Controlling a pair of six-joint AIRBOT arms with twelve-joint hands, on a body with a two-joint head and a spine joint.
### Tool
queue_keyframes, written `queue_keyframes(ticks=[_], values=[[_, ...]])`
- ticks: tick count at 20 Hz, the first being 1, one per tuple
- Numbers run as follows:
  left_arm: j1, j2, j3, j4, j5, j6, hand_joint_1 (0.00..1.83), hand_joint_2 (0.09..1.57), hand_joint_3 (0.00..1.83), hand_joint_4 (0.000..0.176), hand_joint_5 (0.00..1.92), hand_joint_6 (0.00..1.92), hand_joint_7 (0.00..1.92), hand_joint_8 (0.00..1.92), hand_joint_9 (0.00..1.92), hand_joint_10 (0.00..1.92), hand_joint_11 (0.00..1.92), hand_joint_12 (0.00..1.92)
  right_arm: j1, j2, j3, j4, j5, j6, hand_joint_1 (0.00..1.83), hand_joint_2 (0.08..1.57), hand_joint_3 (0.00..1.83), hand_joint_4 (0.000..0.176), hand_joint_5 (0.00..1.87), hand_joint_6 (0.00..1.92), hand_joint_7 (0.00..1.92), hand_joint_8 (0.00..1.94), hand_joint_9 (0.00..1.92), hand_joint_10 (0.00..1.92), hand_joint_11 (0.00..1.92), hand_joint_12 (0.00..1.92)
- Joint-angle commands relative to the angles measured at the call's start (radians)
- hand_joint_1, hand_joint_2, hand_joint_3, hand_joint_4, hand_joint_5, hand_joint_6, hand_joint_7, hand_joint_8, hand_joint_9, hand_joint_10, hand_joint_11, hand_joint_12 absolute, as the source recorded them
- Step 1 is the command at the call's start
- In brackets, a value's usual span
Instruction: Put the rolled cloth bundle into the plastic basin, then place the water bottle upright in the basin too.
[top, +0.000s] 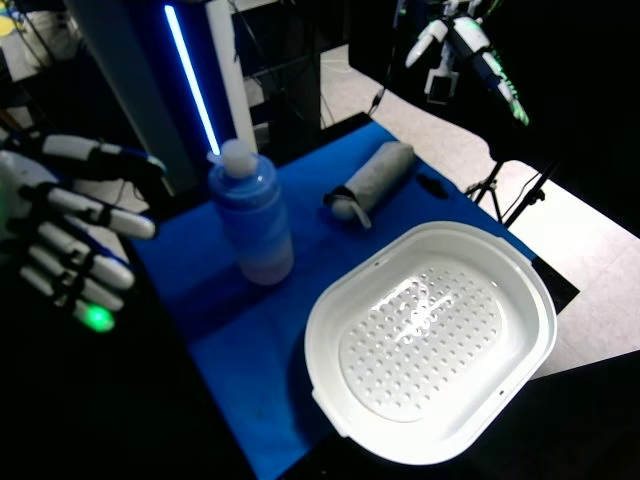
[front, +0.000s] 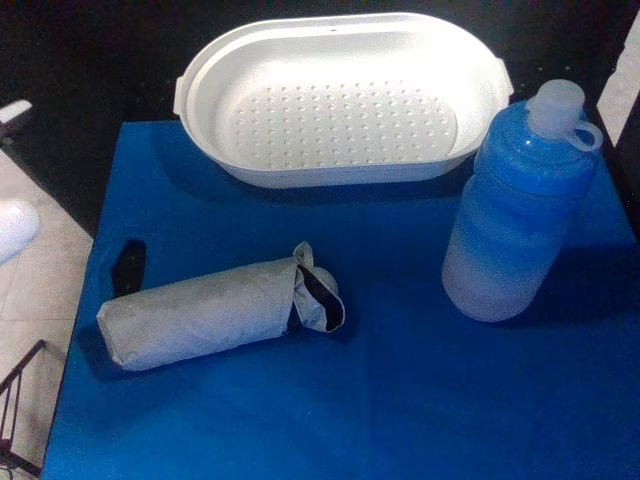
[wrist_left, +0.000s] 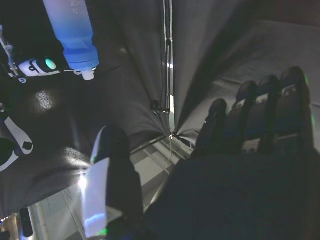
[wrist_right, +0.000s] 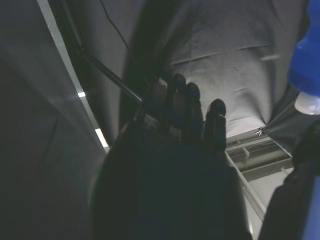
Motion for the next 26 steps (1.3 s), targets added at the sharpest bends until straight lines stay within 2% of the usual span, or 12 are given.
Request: queue_keyframes(ticks=[1, 3, 6, 7, 9, 11, 14, 16, 17, 20, 23, 26], values=[[-0.011, 0.001, 0.007, -0.009, -0.120, -0.008, 0.00, 1.08, 0.01, 0.141, 0.12, 0.00, 0.08, 0.00, 0.04, 0.01, 0.01, 0.02, 0.009, -0.002, 0.008, -0.001, 0.123, 0.009, 0.19, 1.42, 0.00, 0.074, 0.30, 0.00, 0.22, 0.00, 0.18, 0.01, 0.00, 0.48], [-0.011, 0.001, 0.007, -0.008, -0.118, -0.008, 0.01, 1.07, 0.00, 0.175, 0.11, 0.00, 0.08, 0.00, 0.03, 0.00, 0.01, 0.01, 0.009, -0.005, 0.009, -0.001, 0.122, 0.009, 0.18, 1.42, 0.00, 0.079, 0.30, 0.00, 0.22, 0.00, 0.19, 0.00, 0.00, 0.51], [-0.026, 0.004, 0.008, 0.025, -0.118, -0.008, 0.35, 0.99, 0.00, 0.176, 0.07, 0.00, 0.01, 0.00, 0.00, 0.00, 0.04, 0.02, 0.009, -0.007, 0.012, -0.001, 0.118, 0.010, 0.21, 1.41, 0.00, 0.072, 0.31, 0.00, 0.24, 0.00, 0.20, 0.00, 0.00, 0.49], [-0.038, 0.008, 0.008, 0.048, -0.114, -0.007, 0.43, 0.91, 0.00, 0.176, 0.07, 0.00, 0.00, 0.00, 0.00, 0.00, 0.00, 0.00, 0.009, -0.007, 0.012, -0.001, 0.117, 0.010, 0.22, 1.42, 0.00, 0.077, 0.31, 0.00, 0.24, 0.00, 0.19, 0.00, 0.00, 0.47], [-0.104, 0.025, 0.009, 0.149, -0.081, -0.003, 0.58, 0.80, 0.00, 0.176, 0.11, 0.01, 0.01, 0.00, 0.00, 0.00, 0.06, 0.02, 0.009, -0.008, 0.013, -0.001, 0.115, 0.010, 0.29, 1.41, 0.00, 0.072, 0.31, 0.00, 0.23, 0.00, 0.19, 0.00, 0.00, 0.48], [-0.163, 0.041, 0.010, 0.226, -0.032, 0.015, 0.59, 0.79, 0.00, 0.176, 0.12, 0.00, 0.04, 0.00, 0.00, 0.00, 0.03, 0.01, 0.009, -0.009, 0.014, -0.001, 0.112, 0.010, 0.29, 1.42, 0.00, 0.051, 0.33, 0.00, 0.24, 0.00, 0.19, 0.00, 0.00, 0.46], [-0.248, 0.065, 0.018, 0.358, 0.087, 0.016, 0.64, 0.81, 0.01, 0.176, 0.21, 0.01, 0.09, 0.01, 0.04, 0.01, 0.03, 0.01, 0.009, -0.010, 0.018, -0.002, 0.109, 0.010, 0.33, 1.42, 0.00, 0.028, 0.35, 0.00, 0.25, 0.00, 0.20, 0.00, 0.00, 0.50], [-0.321, 0.082, 0.024, 0.464, 0.228, 0.008, 0.67, 0.81, 0.00, 0.176, 0.27, 0.02, 0.08, 0.00, 0.03, 0.00, 0.03, 0.01, 0.009, -0.010, 0.019, -0.002, 0.109, 0.010, 0.37, 1.43, 0.00, 0.027, 0.35, 0.00, 0.25, 0.00, 0.20, 0.00, 0.00, 0.50], [-0.351, 0.084, 0.033, 0.507, 0.276, -0.009, 0.67, 0.84, 0.01, 0.176, 0.18, 0.00, 0.03, 0.00, 0.01, 0.00, 0.02, 0.01, 0.009, -0.010, 0.019, -0.002, 0.108, 0.010, 0.39, 1.43, 0.00, 0.025, 0.36, 0.00, 0.26, 0.00, 0.21, 0.00, 0.00, 0.53], [-0.441, 0.084, 0.051, 0.631, 0.413, -0.049, 0.81, 0.79, 0.00, 0.176, 0.26, 0.01, 0.16, 0.01, 0.12, 0.01, 0.13, 0.05, 0.009, -0.010, 0.019, -0.001, 0.107, 0.010, 0.44, 1.43, 0.00, 0.028, 0.37, 0.00, 0.28, 0.00, 0.23, 0.00, 0.00, 0.60], [-0.591, 0.040, 0.075, 0.801, 0.598, -0.056, 0.78, 0.84, 0.01, 0.176, 0.30, 0.01, 0.17, 0.00, 0.13, 0.01, 0.18, 0.08, 0.009, -0.010, 0.019, -0.002, 0.106, 0.010, 0.48, 1.43, 0.00, 0.016, 0.37, 0.00, 0.28, 0.00, 0.23, 0.00, 0.00, 0.59], [-0.681, -0.027, 0.123, 0.953, 0.728, -0.139, 0.79, 0.82, 0.00, 0.176, 0.27, 0.00, 0.18, 0.00, 0.16, 0.01, 0.23, 0.11, 0.009, -0.009, 0.019, -0.002, 0.106, 0.010, 0.48, 1.43, 0.00, 0.017, 0.37, 0.00, 0.27, 0.00, 0.22, 0.00, 0.00, 0.59]])
